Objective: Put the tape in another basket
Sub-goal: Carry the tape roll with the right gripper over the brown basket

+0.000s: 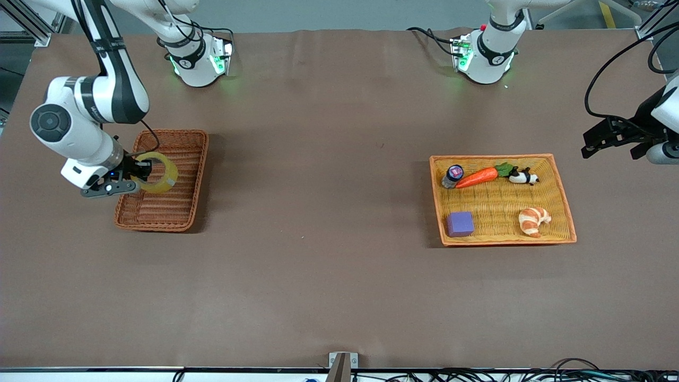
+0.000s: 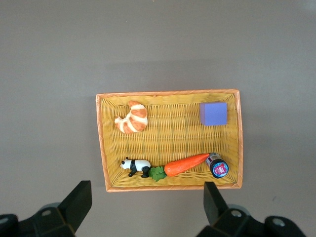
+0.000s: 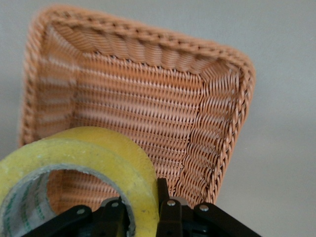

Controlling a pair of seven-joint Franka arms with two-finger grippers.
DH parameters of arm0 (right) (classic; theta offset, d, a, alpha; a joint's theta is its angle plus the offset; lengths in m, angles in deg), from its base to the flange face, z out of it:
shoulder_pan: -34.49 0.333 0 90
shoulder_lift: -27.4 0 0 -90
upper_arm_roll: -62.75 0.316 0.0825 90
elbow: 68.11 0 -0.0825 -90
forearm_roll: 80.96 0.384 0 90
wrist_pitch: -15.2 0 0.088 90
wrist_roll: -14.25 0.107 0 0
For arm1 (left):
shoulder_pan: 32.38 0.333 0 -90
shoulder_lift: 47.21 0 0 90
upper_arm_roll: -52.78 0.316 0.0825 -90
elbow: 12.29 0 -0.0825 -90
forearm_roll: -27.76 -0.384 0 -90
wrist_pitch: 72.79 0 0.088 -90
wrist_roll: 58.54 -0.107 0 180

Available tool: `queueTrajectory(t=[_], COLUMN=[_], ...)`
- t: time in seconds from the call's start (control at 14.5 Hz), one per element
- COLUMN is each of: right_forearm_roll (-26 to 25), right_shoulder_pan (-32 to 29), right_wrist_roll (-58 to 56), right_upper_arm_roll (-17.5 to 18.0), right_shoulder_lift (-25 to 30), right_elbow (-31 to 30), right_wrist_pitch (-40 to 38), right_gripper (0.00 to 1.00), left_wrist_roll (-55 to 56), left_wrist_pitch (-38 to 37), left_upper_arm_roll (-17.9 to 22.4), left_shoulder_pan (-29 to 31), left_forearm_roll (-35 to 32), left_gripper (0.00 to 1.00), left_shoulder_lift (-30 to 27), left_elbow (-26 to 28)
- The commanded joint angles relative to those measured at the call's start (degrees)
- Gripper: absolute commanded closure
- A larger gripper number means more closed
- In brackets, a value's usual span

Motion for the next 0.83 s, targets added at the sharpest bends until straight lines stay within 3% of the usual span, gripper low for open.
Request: queueTrajectory(t=[0.0,0.21,0.34,0.41,0.55,0.76], right_forearm_roll=[1.58,1.58,1.49,1.49,1.49,1.49], right_shoulder_pan=[0.16,0.25,0.25,0.25,0.25,0.25], right_wrist_roll=[-3.06,-3.06,-3.15,-3.15,-2.89,-2.54], right_upper_arm_roll=[-2.57,-2.57,-2.66,-2.66,-2.66,-2.57], right_shoulder_lift=[1.58,-2.98,-5.19,-5.2,-4.85,-1.42], right_elbow=[-7.43,-10.43,-10.35,-10.35,-9.74,-1.6], right_wrist_pitch=[8.04,17.01,18.7,18.62,17.83,10.56], right_gripper=[1.0,0.98,0.92,0.75,0.0,0.0], left_wrist_roll=[2.22,2.13,2.04,1.35,1.95,2.04], left_wrist_pitch=[-0.35,-0.44,-0.44,-0.44,-0.44,-0.44], left_upper_arm_roll=[-0.36,-0.36,-0.45,-0.36,-0.36,-0.45], left_shoulder_pan=[0.02,0.02,0.02,0.11,0.02,0.02], left_forearm_roll=[-1.15,-1.06,-1.06,-1.06,-1.06,-0.97], left_gripper=[0.0,0.0,0.0,0.0,0.0,0.0], left_shoulder_lift=[0.53,0.53,0.53,0.53,0.53,0.62], left_elbow=[-0.86,-1.56,-1.56,-1.56,-1.65,-1.65])
